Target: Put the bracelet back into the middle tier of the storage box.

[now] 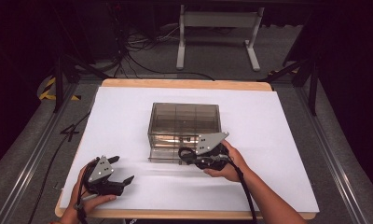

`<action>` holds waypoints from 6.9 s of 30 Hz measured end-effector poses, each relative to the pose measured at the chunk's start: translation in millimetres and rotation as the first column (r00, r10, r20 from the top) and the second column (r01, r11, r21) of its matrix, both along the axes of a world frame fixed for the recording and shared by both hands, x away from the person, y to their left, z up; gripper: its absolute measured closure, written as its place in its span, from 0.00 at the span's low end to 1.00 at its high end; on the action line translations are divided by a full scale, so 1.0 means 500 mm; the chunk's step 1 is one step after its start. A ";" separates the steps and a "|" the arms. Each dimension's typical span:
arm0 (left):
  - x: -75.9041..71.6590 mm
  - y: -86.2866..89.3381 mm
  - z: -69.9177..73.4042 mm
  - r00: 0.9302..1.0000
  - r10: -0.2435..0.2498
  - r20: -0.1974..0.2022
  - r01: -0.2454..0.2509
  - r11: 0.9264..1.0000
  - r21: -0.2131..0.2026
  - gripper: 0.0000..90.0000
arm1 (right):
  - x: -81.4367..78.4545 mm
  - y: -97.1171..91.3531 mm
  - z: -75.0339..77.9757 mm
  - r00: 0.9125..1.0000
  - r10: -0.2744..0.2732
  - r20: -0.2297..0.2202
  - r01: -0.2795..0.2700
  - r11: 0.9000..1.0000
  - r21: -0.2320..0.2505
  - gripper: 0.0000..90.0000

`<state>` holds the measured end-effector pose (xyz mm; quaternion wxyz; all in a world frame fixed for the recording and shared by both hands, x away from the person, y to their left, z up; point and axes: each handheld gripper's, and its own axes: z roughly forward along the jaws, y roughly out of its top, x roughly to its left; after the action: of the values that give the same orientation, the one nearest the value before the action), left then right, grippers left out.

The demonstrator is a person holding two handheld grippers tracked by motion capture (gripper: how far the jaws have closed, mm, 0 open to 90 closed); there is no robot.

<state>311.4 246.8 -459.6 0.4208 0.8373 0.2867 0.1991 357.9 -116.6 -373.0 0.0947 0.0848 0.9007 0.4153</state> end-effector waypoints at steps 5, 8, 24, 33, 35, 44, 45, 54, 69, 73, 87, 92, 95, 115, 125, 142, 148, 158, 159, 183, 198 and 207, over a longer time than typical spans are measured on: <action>0.000 -0.001 0.000 1.000 -0.001 0.003 0.001 1.000 0.007 0.15 | 0.009 0.010 -0.010 1.000 -0.001 -0.011 0.000 1.000 -0.026 0.95; -0.001 -0.001 0.000 1.000 0.000 0.004 0.000 1.000 0.004 0.15 | 0.012 0.014 -0.013 1.000 -0.008 -0.006 0.008 1.000 -0.029 0.95; 0.000 -0.002 0.000 1.000 -0.007 0.004 0.007 1.000 0.015 0.15 | 0.030 0.026 -0.023 0.999 -0.043 0.018 0.044 0.997 -0.058 0.93; -0.001 -0.003 -0.001 1.000 -0.011 0.002 0.011 1.000 0.015 0.15 | 0.031 0.029 -0.026 0.998 -0.055 0.019 0.056 0.997 -0.053 0.88; -0.001 -0.004 -0.001 1.000 -0.010 0.002 0.009 1.000 0.018 0.15 | 0.030 0.027 -0.027 0.998 -0.057 0.024 0.058 0.997 -0.051 0.87; -0.002 -0.007 -0.001 0.999 -0.033 0.004 0.033 0.999 0.040 0.27 | 0.018 0.011 -0.016 0.997 -0.053 0.051 0.052 0.999 0.015 0.87; -0.002 -0.007 0.000 0.999 -0.049 -0.006 0.049 0.998 0.033 0.27 | 0.017 0.007 -0.014 0.997 -0.050 0.052 0.049 0.999 0.023 0.87; -0.007 -0.019 -0.001 0.993 -0.120 -0.021 0.121 0.991 0.058 0.51 | -0.002 -0.047 0.016 0.992 -0.079 0.094 0.070 0.993 0.095 0.89; -0.026 -0.052 0.014 0.982 -0.187 0.013 0.186 0.980 0.075 0.76 | 0.014 -0.133 0.056 0.975 -0.195 0.109 0.176 0.970 0.168 0.92; -0.031 -0.062 0.016 0.981 -0.191 0.022 0.188 0.978 0.094 0.78 | 0.025 -0.148 0.066 0.971 -0.217 0.101 0.195 0.962 0.192 0.95; -0.026 -0.095 0.048 0.980 -0.180 0.081 0.177 0.983 0.043 0.54 | 0.078 -0.162 0.053 0.953 -0.293 0.083 0.276 0.947 0.166 1.00; -0.031 -0.121 0.057 0.968 -0.234 0.085 0.226 0.969 0.095 0.57 | 0.094 -0.154 0.045 0.947 -0.311 0.073 0.298 0.942 0.154 1.00; -0.033 -0.135 0.059 0.962 -0.255 0.098 0.244 0.963 0.115 0.68 | 0.097 -0.150 0.042 0.947 -0.313 0.068 0.301 0.942 0.147 1.00; -0.018 -0.283 0.062 0.913 -0.348 0.213 0.298 0.925 0.237 0.83 | 0.111 -0.132 0.025 0.950 -0.311 0.030 0.305 0.944 0.125 1.00; -0.006 -0.308 0.053 0.913 -0.335 0.232 0.263 0.920 0.290 0.81 | 0.111 -0.134 0.025 0.949 -0.315 0.018 0.310 0.942 0.131 1.00; 0.006 -0.306 0.041 0.931 -0.271 0.243 0.199 0.938 0.283 0.88 | 0.105 -0.133 0.024 0.948 -0.315 0.036 0.309 0.943 0.126 1.00; 0.011 -0.305 0.041 0.941 -0.245 0.235 0.183 0.949 0.256 1.00 | 0.103 -0.133 0.023 0.947 -0.319 0.037 0.312 0.941 0.130 1.00; 0.035 -0.302 0.042 0.968 -0.177 0.176 0.148 0.975 0.163 1.00 | 0.104 -0.133 0.022 0.947 -0.318 0.041 0.310 0.942 0.129 1.00; 0.037 -0.300 0.043 0.970 -0.171 0.172 0.145 0.978 0.150 1.00 | 0.104 -0.132 0.022 0.947 -0.317 0.045 0.309 0.942 0.128 1.00; 0.073 -0.308 0.054 0.983 -0.105 0.148 0.096 0.993 0.067 1.00 | 0.102 -0.128 0.023 0.944 -0.327 0.052 0.320 0.940 0.117 1.00; 0.096 -0.319 0.041 0.980 -0.064 0.190 0.049 0.995 0.082 1.00 | 0.103 -0.125 0.023 0.940 -0.336 0.052 0.328 0.937 0.116 1.00; 0.105 -0.322 0.034 0.977 -0.044 0.210 0.024 0.995 0.094 1.00 | 0.102 -0.125 0.022 0.940 -0.337 0.053 0.329 0.936 0.121 1.00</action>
<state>364.2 86.0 -442.7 0.4136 0.8345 0.2164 0.2928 409.0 -179.1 -362.2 0.1915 0.2262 0.8450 0.4451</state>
